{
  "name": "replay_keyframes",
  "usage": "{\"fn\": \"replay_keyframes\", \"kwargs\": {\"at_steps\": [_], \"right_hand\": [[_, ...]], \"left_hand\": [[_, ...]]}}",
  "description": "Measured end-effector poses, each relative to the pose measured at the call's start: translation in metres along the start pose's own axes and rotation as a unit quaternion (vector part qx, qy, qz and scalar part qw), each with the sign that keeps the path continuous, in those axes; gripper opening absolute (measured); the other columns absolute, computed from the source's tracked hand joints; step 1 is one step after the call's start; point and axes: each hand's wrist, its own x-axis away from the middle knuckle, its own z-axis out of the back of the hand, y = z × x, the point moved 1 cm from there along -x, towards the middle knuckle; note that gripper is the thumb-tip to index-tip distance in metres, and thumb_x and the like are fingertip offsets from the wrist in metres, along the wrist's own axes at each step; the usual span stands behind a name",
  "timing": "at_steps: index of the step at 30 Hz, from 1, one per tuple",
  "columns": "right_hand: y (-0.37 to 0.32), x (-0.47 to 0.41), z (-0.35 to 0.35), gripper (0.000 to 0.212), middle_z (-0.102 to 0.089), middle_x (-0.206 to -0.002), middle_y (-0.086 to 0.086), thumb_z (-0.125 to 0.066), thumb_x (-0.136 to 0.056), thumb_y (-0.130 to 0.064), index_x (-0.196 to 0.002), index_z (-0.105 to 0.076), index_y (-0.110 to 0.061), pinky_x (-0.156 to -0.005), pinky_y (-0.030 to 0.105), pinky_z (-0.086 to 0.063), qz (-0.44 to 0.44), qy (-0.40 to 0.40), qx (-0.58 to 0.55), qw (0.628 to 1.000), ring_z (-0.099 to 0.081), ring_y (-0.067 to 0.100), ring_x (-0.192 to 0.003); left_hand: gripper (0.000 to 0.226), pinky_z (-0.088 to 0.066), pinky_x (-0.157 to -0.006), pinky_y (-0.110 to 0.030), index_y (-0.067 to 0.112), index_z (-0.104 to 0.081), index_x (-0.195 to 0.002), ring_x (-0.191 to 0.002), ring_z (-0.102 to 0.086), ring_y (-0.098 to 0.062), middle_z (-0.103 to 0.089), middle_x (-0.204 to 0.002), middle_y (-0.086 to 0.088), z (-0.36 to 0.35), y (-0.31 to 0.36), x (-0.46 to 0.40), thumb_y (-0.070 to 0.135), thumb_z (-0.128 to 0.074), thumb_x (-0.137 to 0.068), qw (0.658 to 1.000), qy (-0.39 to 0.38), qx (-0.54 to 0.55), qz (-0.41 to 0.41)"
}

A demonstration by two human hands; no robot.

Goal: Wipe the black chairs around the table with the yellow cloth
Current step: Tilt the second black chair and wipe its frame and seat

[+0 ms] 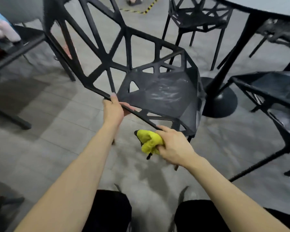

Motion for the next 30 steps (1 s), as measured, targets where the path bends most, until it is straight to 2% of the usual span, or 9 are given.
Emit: {"fn": "replay_keyframes", "kwargs": {"at_steps": [5,8,12,16,19,22,25,27,30], "right_hand": [[-0.038,0.085,-0.019,0.039,-0.077,-0.110,-0.014,-0.053,-0.077,-0.037,-0.112,-0.071,-0.032,-0.091,0.035,-0.053,-0.016,-0.046,-0.152,0.987,-0.070,0.016,-0.106],[-0.046,0.112,-0.015,0.021,-0.078,-0.111,-0.017,-0.069,-0.097,-0.023,-0.110,-0.074,-0.040,-0.098,0.031,-0.055,-0.022,-0.072,-0.299,0.951,-0.071,0.005,-0.108],[-0.048,0.115,-0.001,0.032,-0.079,-0.120,-0.002,-0.075,-0.100,-0.029,-0.129,-0.067,-0.018,-0.100,0.037,-0.059,-0.032,-0.055,-0.440,0.896,-0.074,0.016,-0.113],[-0.038,0.100,0.023,0.045,-0.078,-0.120,-0.004,-0.082,-0.091,-0.043,-0.128,-0.066,-0.024,-0.108,0.049,-0.055,-0.050,-0.006,-0.433,0.900,-0.074,0.016,-0.114],[-0.027,0.083,0.041,0.033,-0.079,-0.113,-0.011,-0.082,-0.094,-0.034,-0.124,-0.070,-0.028,-0.107,0.048,-0.056,-0.055,0.029,-0.413,0.909,-0.074,0.013,-0.110],[-0.002,0.057,0.053,0.029,-0.080,-0.110,-0.010,-0.084,-0.092,-0.032,-0.119,-0.073,-0.029,-0.104,0.050,-0.057,-0.079,0.093,-0.407,0.905,-0.075,0.012,-0.106],[0.021,0.030,0.088,0.019,-0.080,-0.101,-0.011,-0.083,-0.092,-0.033,-0.108,-0.074,-0.030,-0.095,0.036,-0.061,-0.104,0.194,-0.384,0.897,-0.075,0.011,-0.099],[0.027,0.010,0.125,0.015,-0.077,-0.094,-0.014,-0.081,-0.094,-0.035,-0.106,-0.072,-0.032,-0.080,0.022,-0.056,-0.086,0.291,-0.331,0.894,-0.072,0.009,-0.093],[0.025,-0.035,0.175,0.028,-0.071,-0.089,-0.012,-0.072,-0.097,-0.045,-0.121,-0.066,-0.033,-0.074,0.030,-0.044,-0.039,0.385,-0.152,0.909,-0.062,0.014,-0.083]], "left_hand": [[0.031,-0.065,-0.058,-0.044,0.007,-0.039,-0.126,-0.051,-0.061,-0.030,-0.054,-0.060,-0.009,0.056,0.000,0.085,0.035,-0.028,-0.118,0.999,0.013,0.017,0.024],[0.042,-0.063,-0.052,-0.039,-0.001,-0.043,-0.137,-0.049,-0.064,-0.031,-0.054,-0.063,-0.013,0.092,0.002,0.113,0.032,-0.026,-0.118,0.998,0.012,-0.049,0.039],[0.048,-0.064,-0.081,-0.065,-0.005,-0.048,-0.134,-0.043,-0.060,-0.031,-0.053,-0.053,-0.009,0.131,0.004,0.118,0.032,-0.028,-0.112,0.992,0.021,-0.117,0.044],[0.042,-0.064,-0.068,-0.049,-0.004,-0.054,-0.129,-0.062,-0.069,-0.040,-0.062,-0.070,-0.022,0.166,0.014,0.127,0.028,-0.032,-0.113,0.978,0.018,-0.205,0.028],[0.041,-0.054,-0.102,-0.055,-0.001,-0.053,-0.137,-0.117,-0.065,-0.049,-0.066,-0.124,-0.030,0.178,0.023,0.125,0.030,-0.053,-0.110,0.900,0.107,-0.419,-0.060],[0.045,-0.040,-0.106,-0.054,0.006,-0.051,-0.135,-0.122,-0.050,-0.044,-0.053,-0.130,-0.021,0.146,0.049,0.117,0.021,-0.065,-0.096,0.755,0.268,-0.507,-0.318],[0.032,-0.046,-0.095,-0.052,0.009,-0.061,-0.125,-0.109,-0.055,-0.039,-0.059,-0.116,-0.013,0.065,0.068,0.084,0.024,-0.061,-0.098,0.687,0.090,-0.543,-0.475],[0.039,-0.050,-0.099,-0.052,0.009,-0.062,-0.133,-0.114,-0.058,-0.037,-0.062,-0.122,-0.012,0.010,0.072,0.049,0.033,-0.057,-0.102,0.680,-0.026,-0.572,-0.457],[0.056,-0.046,-0.110,-0.053,0.008,-0.052,-0.149,-0.129,-0.056,-0.040,-0.060,-0.139,-0.015,-0.048,0.076,-0.021,0.047,-0.050,-0.108,0.687,-0.074,-0.611,-0.387]]}}
